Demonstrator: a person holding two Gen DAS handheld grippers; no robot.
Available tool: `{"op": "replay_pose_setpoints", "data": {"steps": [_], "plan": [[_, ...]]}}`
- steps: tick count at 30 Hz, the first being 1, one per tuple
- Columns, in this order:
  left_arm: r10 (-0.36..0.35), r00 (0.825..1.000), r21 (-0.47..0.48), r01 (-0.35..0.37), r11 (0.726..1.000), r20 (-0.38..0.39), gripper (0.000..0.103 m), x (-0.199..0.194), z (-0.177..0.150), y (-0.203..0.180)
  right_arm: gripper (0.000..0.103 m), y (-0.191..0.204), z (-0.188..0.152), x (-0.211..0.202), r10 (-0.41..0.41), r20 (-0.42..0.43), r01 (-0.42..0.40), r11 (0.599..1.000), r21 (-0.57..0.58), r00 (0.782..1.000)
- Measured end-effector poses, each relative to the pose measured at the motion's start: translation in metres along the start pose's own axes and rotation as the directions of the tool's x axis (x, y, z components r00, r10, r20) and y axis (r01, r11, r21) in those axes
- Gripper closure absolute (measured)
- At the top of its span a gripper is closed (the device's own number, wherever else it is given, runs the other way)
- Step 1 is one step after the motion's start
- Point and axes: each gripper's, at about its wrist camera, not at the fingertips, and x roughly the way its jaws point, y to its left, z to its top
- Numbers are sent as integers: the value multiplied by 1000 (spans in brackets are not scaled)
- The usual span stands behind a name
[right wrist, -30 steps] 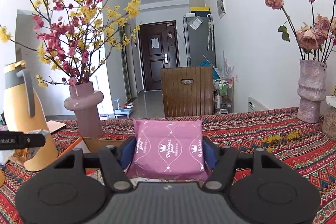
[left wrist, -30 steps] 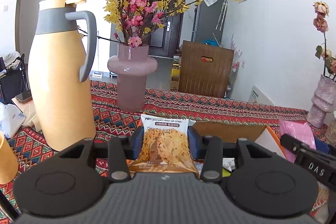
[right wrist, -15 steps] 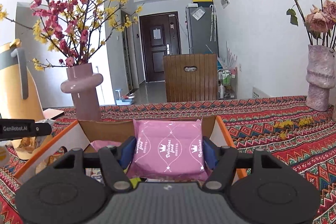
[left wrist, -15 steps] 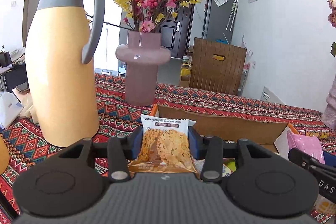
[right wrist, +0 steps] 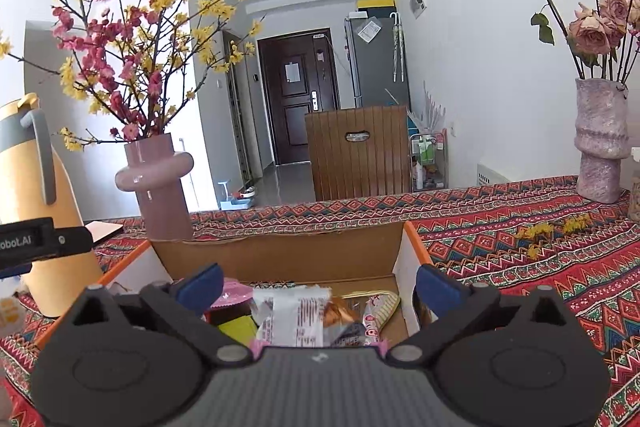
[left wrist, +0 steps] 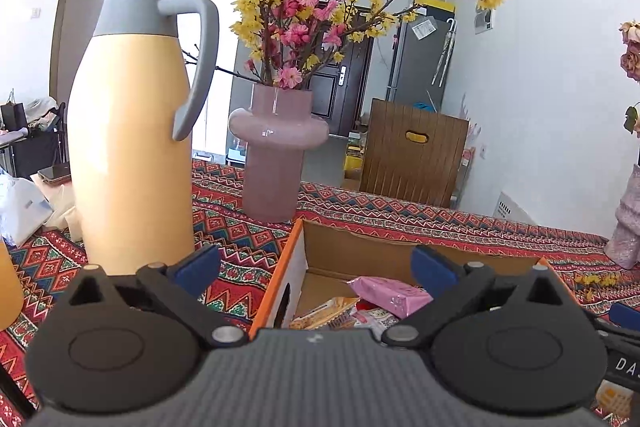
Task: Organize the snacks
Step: 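Lower both packets into the box and open both grippers, then move both tools back out of the box toward the remaining packets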
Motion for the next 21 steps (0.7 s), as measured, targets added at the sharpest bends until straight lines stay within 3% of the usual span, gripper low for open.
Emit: {"op": "replay_pose_setpoints", "data": {"steps": [13,21], "plan": [[11,1000,-1,-11,1000,-26,0,-4,-1,-1,0,-2,1,-5,13,6,-13,1000,11,1000],[24,1000,-22,-24,999,6,0,-44,9,5,0,-5,8,-23,41,48,-42,999,16,998]]}}
